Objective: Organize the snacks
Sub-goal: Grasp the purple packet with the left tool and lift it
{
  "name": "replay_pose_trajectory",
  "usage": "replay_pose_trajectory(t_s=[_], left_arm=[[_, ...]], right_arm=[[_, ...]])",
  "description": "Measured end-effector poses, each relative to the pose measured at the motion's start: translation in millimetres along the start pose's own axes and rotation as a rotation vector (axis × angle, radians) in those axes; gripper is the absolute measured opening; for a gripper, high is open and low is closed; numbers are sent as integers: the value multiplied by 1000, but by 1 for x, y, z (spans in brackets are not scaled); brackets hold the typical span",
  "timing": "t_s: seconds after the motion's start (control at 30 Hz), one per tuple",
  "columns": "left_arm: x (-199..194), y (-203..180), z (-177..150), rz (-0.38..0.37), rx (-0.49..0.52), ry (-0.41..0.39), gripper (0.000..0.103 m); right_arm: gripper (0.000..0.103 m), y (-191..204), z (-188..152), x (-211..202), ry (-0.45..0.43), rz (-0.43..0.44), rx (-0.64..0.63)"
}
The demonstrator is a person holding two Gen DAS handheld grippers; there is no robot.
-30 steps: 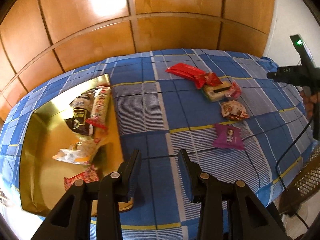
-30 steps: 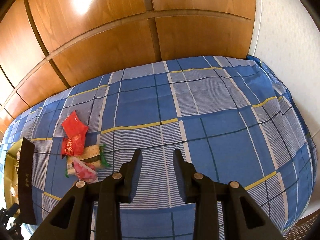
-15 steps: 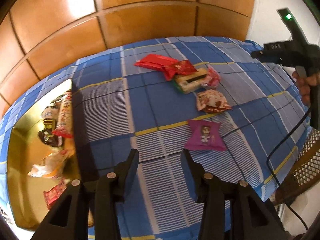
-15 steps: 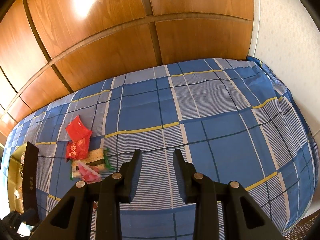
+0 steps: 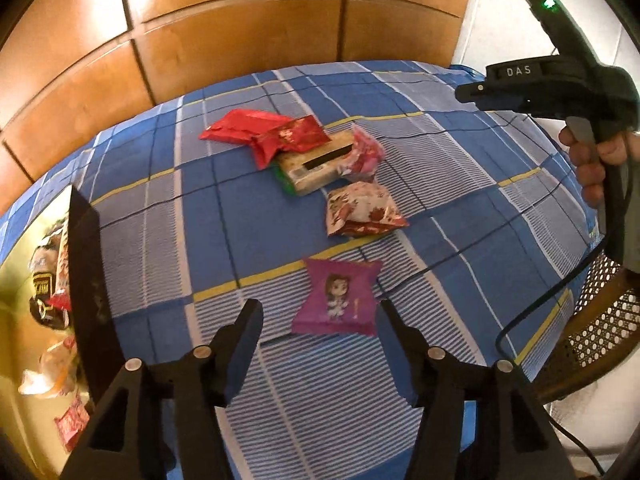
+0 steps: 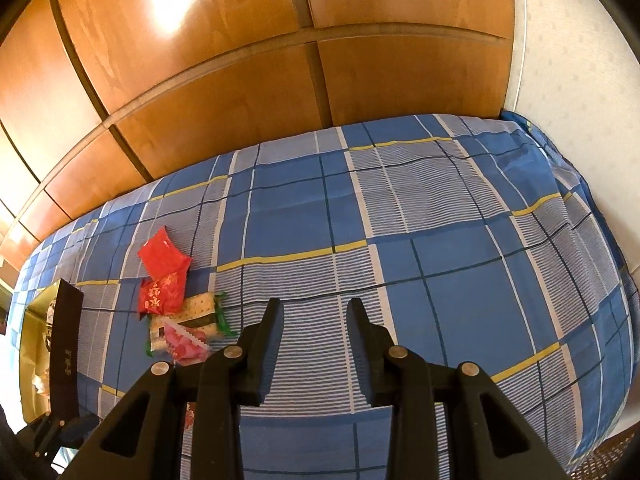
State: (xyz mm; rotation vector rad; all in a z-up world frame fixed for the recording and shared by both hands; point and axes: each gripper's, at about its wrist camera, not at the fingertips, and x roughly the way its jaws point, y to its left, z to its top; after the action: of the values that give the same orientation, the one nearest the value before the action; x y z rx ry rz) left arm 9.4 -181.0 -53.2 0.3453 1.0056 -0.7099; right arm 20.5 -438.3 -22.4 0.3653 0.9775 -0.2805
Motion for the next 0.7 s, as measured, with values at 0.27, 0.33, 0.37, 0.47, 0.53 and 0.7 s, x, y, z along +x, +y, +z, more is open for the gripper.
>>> replay_pose_trajectory(t_s=[0.27, 0.33, 0.37, 0.47, 0.53, 0.7], left_arm=[[20, -8, 11, -6, 38, 34, 59], [27, -7, 14, -4, 36, 43, 59], [30, -6, 15, -4, 35, 48, 59], [44, -3, 14, -29, 27, 83, 42], [45, -1, 9, -37, 21, 76, 40], [34, 11, -12, -24, -13, 36, 37]], right_arm=[[33, 2, -1, 2, 9, 2, -7], [33, 2, -1, 3, 13, 2, -9], [33, 2, -1, 3, 14, 2, -11], [33, 3, -2, 5, 21, -2, -16], [33, 3, -2, 6, 27, -4, -20], [33, 7, -5, 11, 50, 5, -38]])
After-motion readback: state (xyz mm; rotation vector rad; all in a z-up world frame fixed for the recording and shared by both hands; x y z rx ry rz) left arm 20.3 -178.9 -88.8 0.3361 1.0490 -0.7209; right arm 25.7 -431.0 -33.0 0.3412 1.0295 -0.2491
